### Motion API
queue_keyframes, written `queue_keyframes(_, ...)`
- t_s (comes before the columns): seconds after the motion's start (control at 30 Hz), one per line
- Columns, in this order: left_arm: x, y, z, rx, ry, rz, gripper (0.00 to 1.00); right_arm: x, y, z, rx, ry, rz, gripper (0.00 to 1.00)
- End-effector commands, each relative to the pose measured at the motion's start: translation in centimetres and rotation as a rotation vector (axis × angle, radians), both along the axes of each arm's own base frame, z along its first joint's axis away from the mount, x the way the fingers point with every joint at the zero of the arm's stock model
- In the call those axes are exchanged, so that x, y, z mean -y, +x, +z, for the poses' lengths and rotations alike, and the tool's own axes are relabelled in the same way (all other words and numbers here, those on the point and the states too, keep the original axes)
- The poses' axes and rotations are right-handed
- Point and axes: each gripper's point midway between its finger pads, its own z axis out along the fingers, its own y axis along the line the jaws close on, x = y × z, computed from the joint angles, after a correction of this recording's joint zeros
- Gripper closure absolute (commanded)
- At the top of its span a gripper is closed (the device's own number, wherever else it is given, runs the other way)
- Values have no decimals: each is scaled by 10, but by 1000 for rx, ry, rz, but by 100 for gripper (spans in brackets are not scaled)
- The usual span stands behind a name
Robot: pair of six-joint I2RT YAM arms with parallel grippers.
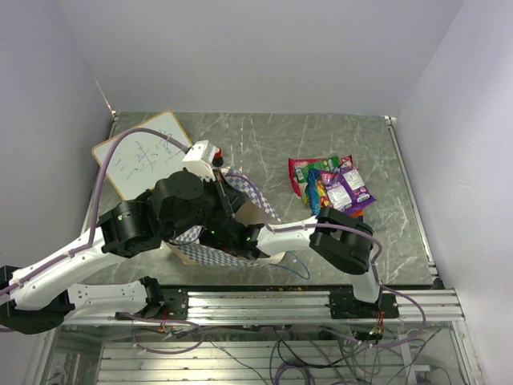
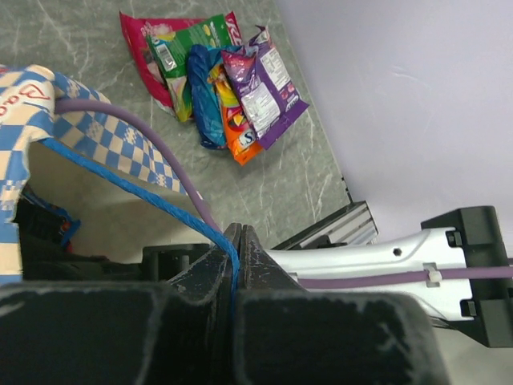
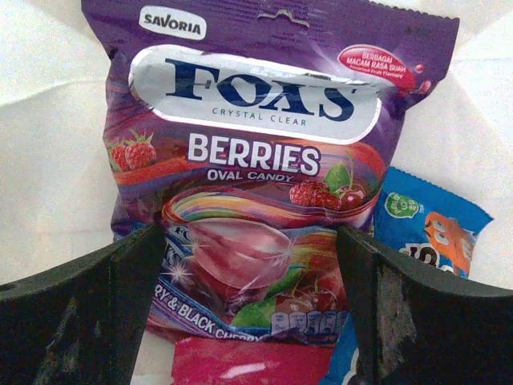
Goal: Take the snacks out of the paper bag
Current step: Take out the snack from the paper bag.
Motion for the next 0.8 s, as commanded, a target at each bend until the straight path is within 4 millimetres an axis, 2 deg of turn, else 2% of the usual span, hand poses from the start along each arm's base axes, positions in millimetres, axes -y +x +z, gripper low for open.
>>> queue_keyframes(0.0,5,-16,5,-23,-53,-79,93,17,10,-41,-34,-128,-58,14)
queue_keyframes(0.17,9,-23,-4,-56,-31,-118,93,8,5,-59,-82,-141,-37,26)
queue_keyframes(0.3,6,-30,-7,-67,-28,-149,93,4,7,-62,-79,-138,-41,49)
queue_keyframes(0.4,-6,-32,-6,-54,-21,-135,93,3,11,-60,-56,-157,-36,62)
queue_keyframes(0.5,-17,-33,-5,-37,-17,-118,93,-1,17,-44,1,-164,-2,83)
queue_keyframes(0.63,-28,-35,-6,-34,-39,-102,93,-3,22,-15,57,-139,12,100)
queue_keyframes(0.77,-37,-36,-3,-26,-60,-80,93,-3,22,21,88,-89,17,100)
